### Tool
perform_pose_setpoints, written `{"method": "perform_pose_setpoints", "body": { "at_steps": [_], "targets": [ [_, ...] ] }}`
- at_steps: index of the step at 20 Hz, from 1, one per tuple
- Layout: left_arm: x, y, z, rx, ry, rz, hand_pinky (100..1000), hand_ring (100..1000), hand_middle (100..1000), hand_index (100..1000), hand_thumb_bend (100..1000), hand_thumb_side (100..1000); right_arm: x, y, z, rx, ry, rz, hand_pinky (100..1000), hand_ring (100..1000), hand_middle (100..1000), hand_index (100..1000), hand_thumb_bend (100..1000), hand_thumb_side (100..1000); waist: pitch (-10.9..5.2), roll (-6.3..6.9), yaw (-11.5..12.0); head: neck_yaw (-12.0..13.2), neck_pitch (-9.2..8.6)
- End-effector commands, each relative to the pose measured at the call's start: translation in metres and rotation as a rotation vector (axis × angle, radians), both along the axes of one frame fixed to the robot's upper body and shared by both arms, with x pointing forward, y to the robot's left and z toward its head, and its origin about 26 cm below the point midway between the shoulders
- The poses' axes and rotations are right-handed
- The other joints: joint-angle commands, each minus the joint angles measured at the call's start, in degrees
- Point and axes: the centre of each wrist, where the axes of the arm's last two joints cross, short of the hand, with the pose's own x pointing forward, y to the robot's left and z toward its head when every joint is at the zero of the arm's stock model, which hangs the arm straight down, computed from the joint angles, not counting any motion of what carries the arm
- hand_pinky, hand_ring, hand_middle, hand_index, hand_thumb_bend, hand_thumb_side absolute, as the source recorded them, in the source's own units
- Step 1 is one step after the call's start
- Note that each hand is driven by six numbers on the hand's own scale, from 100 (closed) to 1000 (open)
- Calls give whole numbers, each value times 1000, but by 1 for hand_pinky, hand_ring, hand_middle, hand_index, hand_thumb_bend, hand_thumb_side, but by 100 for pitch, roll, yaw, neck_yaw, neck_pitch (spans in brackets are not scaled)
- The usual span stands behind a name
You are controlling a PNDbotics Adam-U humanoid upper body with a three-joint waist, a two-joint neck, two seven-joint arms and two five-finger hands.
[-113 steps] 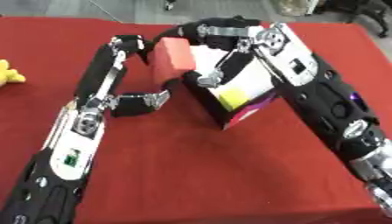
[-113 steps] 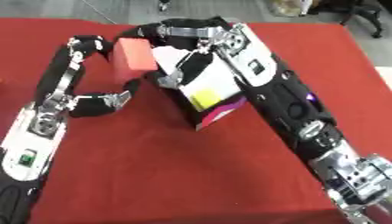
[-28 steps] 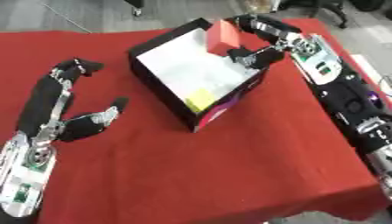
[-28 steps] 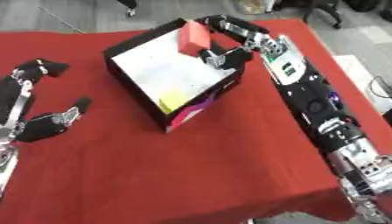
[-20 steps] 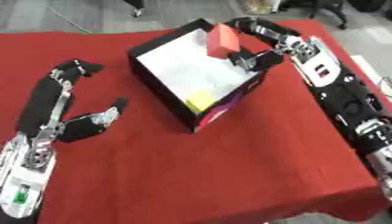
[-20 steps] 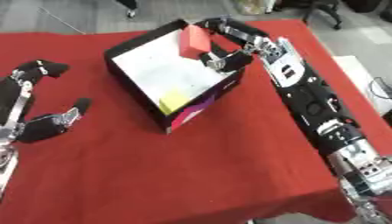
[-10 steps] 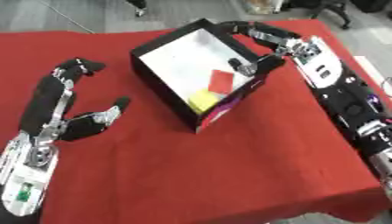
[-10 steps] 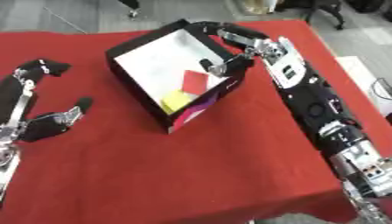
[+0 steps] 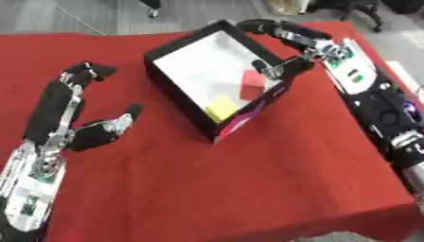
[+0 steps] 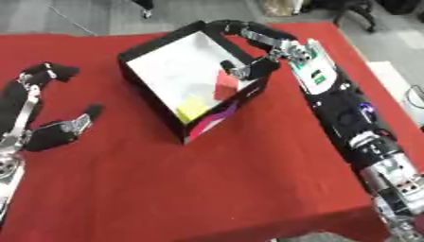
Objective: Pick up the objects with one hand, pass them to the other hand, and then place them into the box on the other side of the table.
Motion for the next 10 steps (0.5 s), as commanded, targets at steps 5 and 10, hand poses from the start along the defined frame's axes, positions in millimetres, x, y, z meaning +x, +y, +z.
{"method": "perform_pose_setpoints", "body": {
  "at_steps": [5, 10],
  "targets": [
    [9, 36, 33, -18, -76, 91, 779, 675, 647, 786, 448, 676, -8, 12, 39, 206, -112, 19, 1000, 1000, 1000, 1000, 100, 453, -158, 103, 8, 263, 71],
    [18, 80, 65, 7, -133, 217, 783, 705, 653, 786, 452, 625, -19, 8, 55, 305, -113, -5, 1000, 1000, 1000, 1000, 100, 469, -207, 142, 18, 346, 106]
  ]
}}
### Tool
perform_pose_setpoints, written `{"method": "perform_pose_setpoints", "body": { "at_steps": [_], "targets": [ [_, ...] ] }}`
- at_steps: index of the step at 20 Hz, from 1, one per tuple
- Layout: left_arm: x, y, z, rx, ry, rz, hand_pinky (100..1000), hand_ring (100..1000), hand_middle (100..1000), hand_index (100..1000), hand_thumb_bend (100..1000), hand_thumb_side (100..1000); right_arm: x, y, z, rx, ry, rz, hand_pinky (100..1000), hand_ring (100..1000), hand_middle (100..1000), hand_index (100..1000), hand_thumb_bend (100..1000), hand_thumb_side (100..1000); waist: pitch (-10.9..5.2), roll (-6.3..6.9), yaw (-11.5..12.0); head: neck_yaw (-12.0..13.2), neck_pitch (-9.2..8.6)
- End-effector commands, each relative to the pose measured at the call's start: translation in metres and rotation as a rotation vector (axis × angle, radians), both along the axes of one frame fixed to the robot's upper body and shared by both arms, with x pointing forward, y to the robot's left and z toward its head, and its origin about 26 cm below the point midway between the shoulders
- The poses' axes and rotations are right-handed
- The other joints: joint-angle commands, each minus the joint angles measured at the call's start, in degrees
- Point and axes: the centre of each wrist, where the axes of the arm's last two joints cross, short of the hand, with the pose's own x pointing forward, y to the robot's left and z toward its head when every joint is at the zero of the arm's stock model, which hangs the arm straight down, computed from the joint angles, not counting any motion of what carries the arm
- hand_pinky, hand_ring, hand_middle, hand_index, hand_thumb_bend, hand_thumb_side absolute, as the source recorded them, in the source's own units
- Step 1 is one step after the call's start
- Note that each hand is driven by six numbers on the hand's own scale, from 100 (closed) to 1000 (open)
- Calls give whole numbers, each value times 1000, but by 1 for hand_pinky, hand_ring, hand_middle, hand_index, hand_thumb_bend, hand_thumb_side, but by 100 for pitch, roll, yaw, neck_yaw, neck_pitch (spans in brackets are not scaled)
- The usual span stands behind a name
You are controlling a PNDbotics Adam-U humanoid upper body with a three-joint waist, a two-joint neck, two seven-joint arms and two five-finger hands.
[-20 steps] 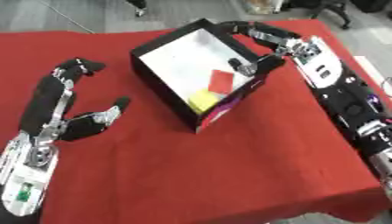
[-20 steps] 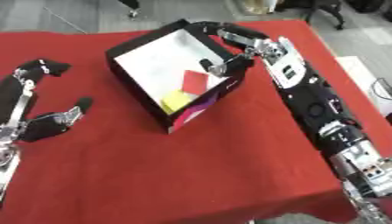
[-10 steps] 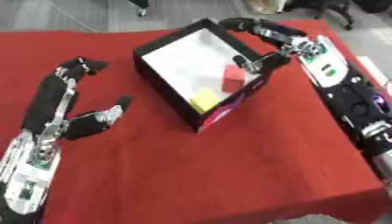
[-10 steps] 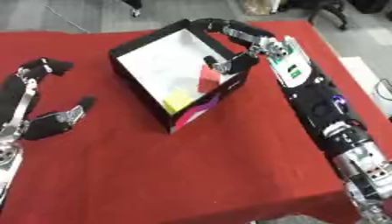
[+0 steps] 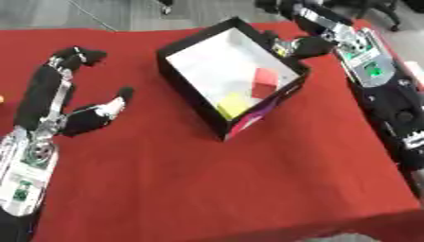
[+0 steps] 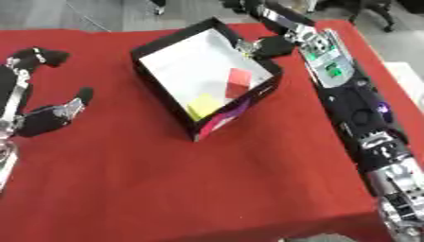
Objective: Pick up the objects with one hand, pass them to the other hand, and then place them into the box on the other side of the table.
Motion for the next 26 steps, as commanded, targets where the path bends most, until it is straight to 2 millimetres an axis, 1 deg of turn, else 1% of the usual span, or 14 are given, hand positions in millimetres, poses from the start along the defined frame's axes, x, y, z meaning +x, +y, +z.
{"method": "perform_pose_setpoints", "body": {
  "at_steps": [1, 2, 3, 4, 9, 13, 15, 19, 22, 25, 26],
  "targets": [
    [3, 33, 33, 25, -64, 81, 784, 711, 656, 783, 451, 623, -13, -11, 29, 35, -36, -20, 1000, 1000, 1000, 1000, 100, 470, -201, 89, -6, 50, 22],
    [4, 41, 38, 37, -64, 103, 784, 715, 658, 782, 453, 617, -15, -12, 32, 47, -29, -20, 1000, 1000, 1000, 1000, 100, 472, -203, 94, -6, 54, 29],
    [5, 50, 43, 50, -64, 127, 783, 717, 659, 780, 453, 616, -18, -14, 34, 61, -20, -22, 1000, 1000, 1000, 1000, 100, 526, -204, 100, 1, 59, 35],
    [5, 59, 48, 61, -66, 152, 783, 716, 658, 775, 451, 612, -19, -16, 36, 75, -9, -24, 1000, 1000, 1000, 1000, 100, 483, -204, 104, 4, 71, 42],
    [8, 102, 75, 65, -63, 256, 782, 719, 660, 775, 456, 596, -27, -26, 45, 149, 46, -26, 1000, 1000, 1000, 1000, 100, 498, -204, 113, 2, 193, 39],
    [12, 130, 87, 84, -17, 331, 785, 725, 668, 784, 440, 595, -35, -31, 53, 192, 88, -14, 1000, 1000, 1000, 1000, 100, 498, -210, 117, -7, 311, 16],
    [15, 145, 89, 101, 25, 366, 791, 727, 671, 788, 419, 610, -39, -33, 57, 207, 111, -4, 1000, 1000, 1000, 1000, 100, 499, -211, 121, -14, 383, 1],
    [22, 170, 87, 127, 131, 408, 807, 739, 682, 799, 402, 616, -44, -36, 61, 230, 145, 32, 1000, 1000, 1000, 1000, 100, 502, -211, 121, -41, 543, -18],
    [25, 188, 85, 156, 204, 422, 813, 751, 704, 816, 430, 598, -46, -38, 62, 248, 169, 60, 1000, 1000, 1000, 1000, 100, 496, -204, 127, -49, 677, -29],
    [27, 202, 82, 187, 274, 424, 821, 756, 715, 828, 419, 601, -48, -42, 62, 270, 193, 87, 1000, 1000, 1000, 1000, 100, 491, -193, 115, -60, 822, -51],
    [28, 207, 80, 195, 300, 426, 825, 762, 721, 831, 465, 580, -48, -43, 62, 279, 199, 95, 1000, 1000, 1000, 1000, 100, 491, -189, 112, -66, 881, -55]
  ]
}}
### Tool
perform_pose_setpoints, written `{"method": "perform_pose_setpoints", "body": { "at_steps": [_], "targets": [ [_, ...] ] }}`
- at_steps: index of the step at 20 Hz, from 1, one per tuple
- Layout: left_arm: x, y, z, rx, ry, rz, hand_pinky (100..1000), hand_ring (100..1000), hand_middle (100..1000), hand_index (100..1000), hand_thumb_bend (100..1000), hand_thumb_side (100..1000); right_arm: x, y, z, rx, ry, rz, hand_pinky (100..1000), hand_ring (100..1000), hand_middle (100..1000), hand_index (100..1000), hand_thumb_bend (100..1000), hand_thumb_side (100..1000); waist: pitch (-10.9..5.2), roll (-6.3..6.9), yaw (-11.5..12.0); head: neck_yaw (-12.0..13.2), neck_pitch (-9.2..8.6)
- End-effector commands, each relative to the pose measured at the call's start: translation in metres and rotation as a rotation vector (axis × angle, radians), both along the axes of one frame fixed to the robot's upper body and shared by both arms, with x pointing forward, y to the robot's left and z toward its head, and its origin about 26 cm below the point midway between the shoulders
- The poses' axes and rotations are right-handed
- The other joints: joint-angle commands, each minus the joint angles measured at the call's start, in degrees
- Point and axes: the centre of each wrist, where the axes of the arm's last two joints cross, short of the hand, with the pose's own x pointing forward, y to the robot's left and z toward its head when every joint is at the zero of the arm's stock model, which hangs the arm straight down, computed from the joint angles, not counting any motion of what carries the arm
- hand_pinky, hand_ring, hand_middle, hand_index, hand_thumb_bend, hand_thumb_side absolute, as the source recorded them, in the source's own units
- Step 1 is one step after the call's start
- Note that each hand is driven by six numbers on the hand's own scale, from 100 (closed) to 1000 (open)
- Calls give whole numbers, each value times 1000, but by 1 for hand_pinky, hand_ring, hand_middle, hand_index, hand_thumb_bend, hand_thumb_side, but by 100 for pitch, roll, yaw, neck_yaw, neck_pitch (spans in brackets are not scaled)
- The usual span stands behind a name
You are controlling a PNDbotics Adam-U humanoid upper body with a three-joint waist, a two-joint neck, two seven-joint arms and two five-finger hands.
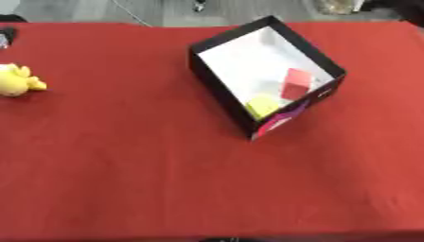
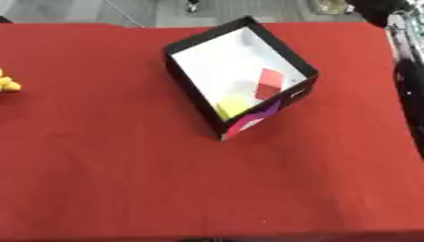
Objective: Pick up the objects with one hand, pass them to the other hand, and then place them into the box on the other side of the table.
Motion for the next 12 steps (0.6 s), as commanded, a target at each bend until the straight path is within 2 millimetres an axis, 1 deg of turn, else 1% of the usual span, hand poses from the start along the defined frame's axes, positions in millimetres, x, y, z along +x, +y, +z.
{"method": "perform_pose_setpoints", "body": {
  "at_steps": [1, 2, 3, 4, 6, 7, 9, 10, 12],
  "targets": [
    [-3, 25, 17, 26, 33, 27, 830, 765, 724, 838, 530, 549, -10, -10, 20, 3, -23, 10, 1000, 1000, 1000, 1000, 100, 490, -184, 73, -15, 193, -66],
    [-3, 28, 17, 36, 52, 21, 839, 769, 722, 837, 577, 516, -10, -11, 20, 12, -19, 18, 1000, 1000, 1000, 1000, 100, 486, -176, 70, -23, 291, -90],
    [-3, 32, 16, 44, 70, 16, 842, 772, 723, 833, 583, 498, -11, -12, 19, 20, -13, 27, 1000, 1000, 1000, 1000, 100, 483, -168, 66, -30, 380, -118],
    [-2, 36, 16, 51, 87, 12, 846, 775, 725, 828, 568, 462, -11, -13, 19, 26, -7, 36, 1000, 1000, 1000, 1000, 100, 477, -161, 62, -36, 463, -145],
    [-2, 44, 15, 57, 127, 14, 857, 787, 735, 838, 553, 436, -12, -15, 17, 34, 6, 54, 1000, 1000, 1000, 1000, 100, 476, -146, 61, -43, 611, -179],
    [-1, 48, 12, 56, 152, 15, 865, 795, 738, 842, 525, 416, -12, -16, 16, 35, 9, 60, 1000, 1000, 1000, 1000, 100, 479, -139, 63, -43, 658, -185],
    [0, 56, 6, 38, 208, 22, 869, 802, 739, 841, 473, 373, -12, -17, 15, 33, 14, 66, 1000, 1000, 1000, 1000, 100, 476, -122, 63, -43, 713, -196],
    [0, 59, 5, 29, 231, 30, 869, 805, 741, 839, 461, 345, -12, -18, 14, 31, 14, 65, 1000, 1000, 1000, 1000, 100, 473, -113, 62, -45, 729, -201],
    [-1, 65, 6, 23, 273, 54, 870, 810, 744, 840, 451, 330, -12, -19, 12, 23, 15, 60, 1000, 1000, 1000, 1000, 100, 471, -95, 65, -53, 755, -208]
  ]
}}
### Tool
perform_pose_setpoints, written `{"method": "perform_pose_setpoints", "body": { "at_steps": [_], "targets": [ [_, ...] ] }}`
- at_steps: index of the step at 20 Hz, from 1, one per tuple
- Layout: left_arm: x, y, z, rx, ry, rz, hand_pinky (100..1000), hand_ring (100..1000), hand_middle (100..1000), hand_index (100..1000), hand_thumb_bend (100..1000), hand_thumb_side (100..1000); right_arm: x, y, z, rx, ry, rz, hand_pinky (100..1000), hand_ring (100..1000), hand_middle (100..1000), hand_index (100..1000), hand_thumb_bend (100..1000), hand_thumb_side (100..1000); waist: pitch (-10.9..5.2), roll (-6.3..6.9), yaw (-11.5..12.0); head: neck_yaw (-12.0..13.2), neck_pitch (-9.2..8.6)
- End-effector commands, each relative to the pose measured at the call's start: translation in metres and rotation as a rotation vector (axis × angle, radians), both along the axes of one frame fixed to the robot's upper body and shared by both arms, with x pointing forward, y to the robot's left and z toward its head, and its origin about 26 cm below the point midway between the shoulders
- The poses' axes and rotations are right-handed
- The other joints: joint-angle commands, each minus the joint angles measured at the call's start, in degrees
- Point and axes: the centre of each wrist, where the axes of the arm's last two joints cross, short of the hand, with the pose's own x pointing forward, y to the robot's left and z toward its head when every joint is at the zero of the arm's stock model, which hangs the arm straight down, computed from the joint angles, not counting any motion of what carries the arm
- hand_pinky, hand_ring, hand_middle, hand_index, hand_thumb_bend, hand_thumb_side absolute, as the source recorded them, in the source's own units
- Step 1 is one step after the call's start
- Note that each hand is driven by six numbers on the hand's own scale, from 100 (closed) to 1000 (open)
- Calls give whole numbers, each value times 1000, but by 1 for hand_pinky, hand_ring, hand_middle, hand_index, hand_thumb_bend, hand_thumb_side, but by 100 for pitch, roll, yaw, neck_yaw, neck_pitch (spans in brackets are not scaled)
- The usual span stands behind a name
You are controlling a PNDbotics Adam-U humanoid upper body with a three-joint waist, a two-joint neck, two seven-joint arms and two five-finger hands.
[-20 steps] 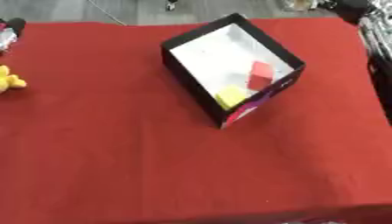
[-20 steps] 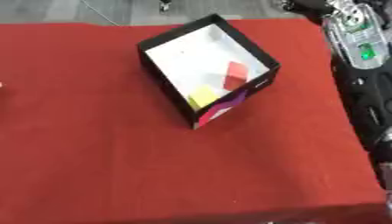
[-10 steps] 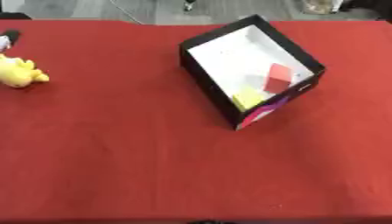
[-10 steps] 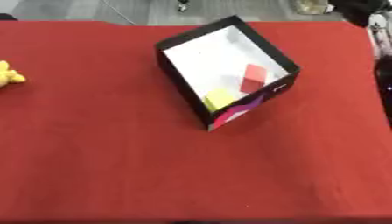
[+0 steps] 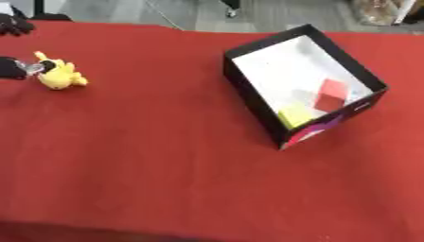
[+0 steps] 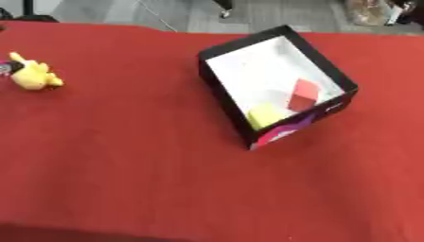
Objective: Pick up the objects with one hand, pass them to the other hand, and then place them into the box on the other side of the table.
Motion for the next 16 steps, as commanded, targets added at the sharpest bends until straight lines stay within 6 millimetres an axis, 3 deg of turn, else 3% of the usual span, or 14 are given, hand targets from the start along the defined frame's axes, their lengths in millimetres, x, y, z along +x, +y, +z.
{"method": "perform_pose_setpoints", "body": {
  "at_steps": [1, 5, 8, 12, 16],
  "targets": [
    [-6, 21, 24, 8, 18, 53, 872, 815, 748, 842, 458, 341, -7, -8, 15, -38, -32, -18, 1000, 1000, 1000, 1000, 100, 470, -90, 67, -15, 68, -77],
    [-9, 27, 34, 43, 75, 95, 872, 826, 759, 845, 466, 318, -6, -9, 12, -54, -31, -29, 1000, 1000, 1000, 1000, 100, 460, -53, 78, -30, 106, -108],
    [-10, 30, 37, 47, 109, 116, 875, 828, 759, 844, 456, 356, -6, -10, 11, -63, -34, -35, 1000, 1000, 1000, 1000, 100, 456, -38, 77, -43, 111, -114],
    [-11, 33, 45, 82, 139, 123, 874, 839, 771, 842, 531, 427, -6, -10, 9, -73, -41, -42, 1000, 1000, 1000, 1000, 100, 443, -28, 67, -57, 104, -126],
    [-11, 33, 49, 105, 151, 123, 874, 839, 771, 842, 531, 427, -6, -11, 7, -79, -47, -51, 1000, 1000, 1000, 1000, 100, 443, -27, 61, -57, 93, -132]
  ]
}}
